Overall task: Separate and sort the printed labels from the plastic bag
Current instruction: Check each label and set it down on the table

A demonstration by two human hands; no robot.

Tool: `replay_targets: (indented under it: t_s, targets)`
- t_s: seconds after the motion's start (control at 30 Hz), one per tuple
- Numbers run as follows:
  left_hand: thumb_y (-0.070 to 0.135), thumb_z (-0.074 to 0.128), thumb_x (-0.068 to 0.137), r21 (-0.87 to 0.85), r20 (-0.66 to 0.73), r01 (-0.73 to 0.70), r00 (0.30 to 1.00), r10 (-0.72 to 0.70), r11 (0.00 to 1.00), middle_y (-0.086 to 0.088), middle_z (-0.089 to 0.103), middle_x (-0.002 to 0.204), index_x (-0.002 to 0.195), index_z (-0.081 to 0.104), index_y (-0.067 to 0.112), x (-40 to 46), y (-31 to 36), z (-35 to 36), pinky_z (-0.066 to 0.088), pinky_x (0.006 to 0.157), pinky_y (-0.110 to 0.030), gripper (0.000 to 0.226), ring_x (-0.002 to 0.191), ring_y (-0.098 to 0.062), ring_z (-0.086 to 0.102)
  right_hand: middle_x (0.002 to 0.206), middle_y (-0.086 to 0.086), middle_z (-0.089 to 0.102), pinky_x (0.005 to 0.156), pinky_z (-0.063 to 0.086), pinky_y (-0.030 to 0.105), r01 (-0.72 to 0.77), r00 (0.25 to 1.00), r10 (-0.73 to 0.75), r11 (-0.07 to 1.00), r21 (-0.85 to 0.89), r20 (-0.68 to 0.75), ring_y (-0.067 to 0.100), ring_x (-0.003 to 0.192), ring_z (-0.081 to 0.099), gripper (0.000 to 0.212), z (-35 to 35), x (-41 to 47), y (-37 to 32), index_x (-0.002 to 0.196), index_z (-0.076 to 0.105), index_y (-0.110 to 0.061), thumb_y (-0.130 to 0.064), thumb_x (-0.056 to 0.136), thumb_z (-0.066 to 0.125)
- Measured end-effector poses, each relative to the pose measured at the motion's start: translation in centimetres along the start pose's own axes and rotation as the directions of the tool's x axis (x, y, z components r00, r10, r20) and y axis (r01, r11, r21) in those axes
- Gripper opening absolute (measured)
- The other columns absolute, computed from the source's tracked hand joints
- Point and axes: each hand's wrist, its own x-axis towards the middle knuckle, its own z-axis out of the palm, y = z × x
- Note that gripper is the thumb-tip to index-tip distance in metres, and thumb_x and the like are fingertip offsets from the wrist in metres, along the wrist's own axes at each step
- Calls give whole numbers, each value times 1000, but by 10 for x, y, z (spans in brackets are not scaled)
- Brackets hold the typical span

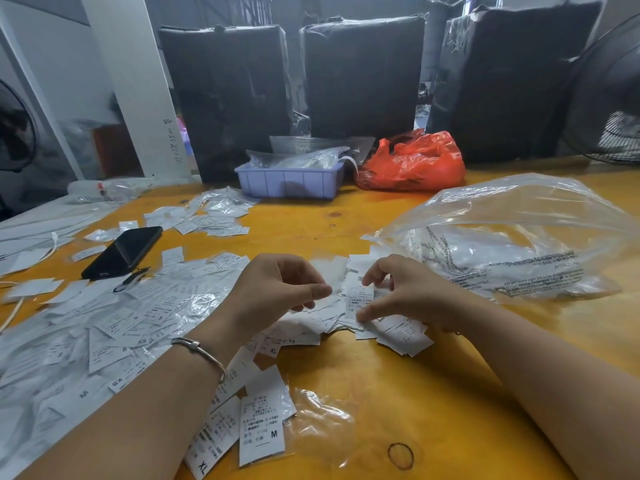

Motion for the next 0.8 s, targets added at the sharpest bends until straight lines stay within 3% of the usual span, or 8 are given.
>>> replay_targets:
  t_s: [0.17,0.3,0.4,0.5,0.67,0.73,0.8]
  targets:
    - [28,70,79,-35,-12,-52,999,52,998,-9,73,72,83,75,4,0,2,0,53,57,-19,24,62,-14,67,103,-3,58,80,46,26,-59,998,61,994,96,-20,13,96,56,49,4,2,-1,107,63,-16,-41,68,81]
    - [12,73,82,-8,-37,-89,995,89,996,-8,74,73,84,75,6,0,1,0,53,59,-18,6,64,-14,68,106,2,59,91,48,39,-82,995,86,994,71,-50,17,102,56,39,8,4,-2,99,63,-19,-36,69,82]
    - [10,78,76,-22,-35,-97,995,96,995,-8,73,71,81,74,7,-1,1,-1,52,59,-17,7,63,-13,67,98,2,61,79,48,33,-82,995,89,990,115,-54,16,91,57,32,7,3,-2,90,62,-18,-26,68,84]
    - [14,81,71,-19,-14,-108,994,108,994,-8,72,70,79,71,2,-2,2,-1,53,60,-18,17,62,-12,66,79,2,59,62,42,28,-32,996,47,978,205,-69,13,68,53,31,8,2,-3,88,62,-12,-7,66,83]
    - [9,79,74,-49,-23,-122,992,121,991,-9,72,71,80,68,0,-1,3,0,53,61,-19,15,64,-13,68,75,16,63,57,50,30,52,992,5,891,451,-126,20,65,61,51,2,0,-1,108,59,-10,12,65,74]
    - [3,76,77,-69,-20,-131,991,130,989,-11,74,75,84,70,3,-1,4,0,54,61,-19,9,65,-17,70,80,22,66,65,53,33,95,984,-2,853,513,-178,25,72,64,42,-5,-2,-1,105,63,-5,14,68,70]
    - [-1,73,80,-78,-17,-140,990,139,987,-12,75,77,88,72,4,-2,4,1,53,61,-18,10,66,-17,70,77,17,68,61,47,26,188,960,-40,826,532,-278,16,64,61,22,-13,-6,-4,91,67,-1,12,73,65]
